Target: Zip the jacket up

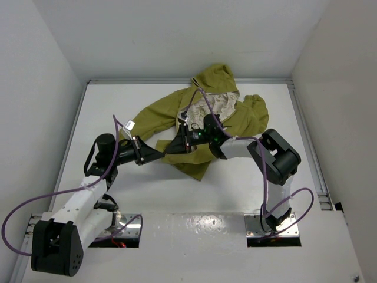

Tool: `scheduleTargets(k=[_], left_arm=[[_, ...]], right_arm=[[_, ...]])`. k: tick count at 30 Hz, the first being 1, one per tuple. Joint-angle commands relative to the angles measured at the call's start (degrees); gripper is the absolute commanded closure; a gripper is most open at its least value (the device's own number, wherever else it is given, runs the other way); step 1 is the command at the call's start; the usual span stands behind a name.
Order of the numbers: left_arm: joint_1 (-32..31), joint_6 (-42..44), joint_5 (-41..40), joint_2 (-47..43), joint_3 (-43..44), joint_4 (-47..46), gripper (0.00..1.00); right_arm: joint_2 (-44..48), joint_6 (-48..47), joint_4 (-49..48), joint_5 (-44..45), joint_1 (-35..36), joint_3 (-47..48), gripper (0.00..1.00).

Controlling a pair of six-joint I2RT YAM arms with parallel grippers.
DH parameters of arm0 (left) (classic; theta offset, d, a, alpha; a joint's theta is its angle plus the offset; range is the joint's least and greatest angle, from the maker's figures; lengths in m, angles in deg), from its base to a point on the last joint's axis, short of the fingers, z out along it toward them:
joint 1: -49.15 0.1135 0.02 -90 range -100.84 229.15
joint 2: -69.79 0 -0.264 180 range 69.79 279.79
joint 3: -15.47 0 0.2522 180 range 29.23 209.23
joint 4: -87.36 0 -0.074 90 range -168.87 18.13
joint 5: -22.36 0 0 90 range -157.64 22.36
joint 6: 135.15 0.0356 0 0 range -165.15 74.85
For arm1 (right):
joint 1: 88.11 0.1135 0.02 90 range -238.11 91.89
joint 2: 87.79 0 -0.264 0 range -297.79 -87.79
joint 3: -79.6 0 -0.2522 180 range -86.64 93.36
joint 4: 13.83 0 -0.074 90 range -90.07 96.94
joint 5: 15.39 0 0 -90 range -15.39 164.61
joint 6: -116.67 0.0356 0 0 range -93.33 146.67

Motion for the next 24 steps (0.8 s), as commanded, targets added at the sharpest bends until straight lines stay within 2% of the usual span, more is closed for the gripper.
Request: scheduleTargets(k=[1,2,3,9,14,18,24], left_arm=[[1.1,0.6,-2.4,0.3,0.7,-0.9,1.0],[1.1,0.6,-2.4,0.3,0.7,-0.9,1.0],[1.1,1.1,-2.9,0.3,0.7,-0.3,1.0],[1.1,6.7,-4.4,-1.1,4.4,6.1,1.0],[1.6,8.0,-4.4,-7.5,5.6,8.3,1.0],[4.1,10.2,-4.4,-9.4,8.1,13.9,1.0],[8.5,10.9,0.3,-10.8,10.5,17.4,1.0]], right_arm=[[1.1,1.4,-7.0,-3.8,1.7,-0.1,0.89],[1.3,1.4,-6.9,-3.9,1.8,-0.2,0.99],[1.3,1.3,-6.0,-3.9,1.6,-0.2,1.0],[2.1,0.0,-3.8,-3.4,-0.3,-0.9,1.0],[1.4,-0.2,-1.3,-2.1,-3.8,-1.7,1.0],[0.6,0.2,-0.3,-1.8,-6.5,-1.7,1.0],[-0.7,-0.9,1.9,-2.4,-11.9,0.0,1.0]])
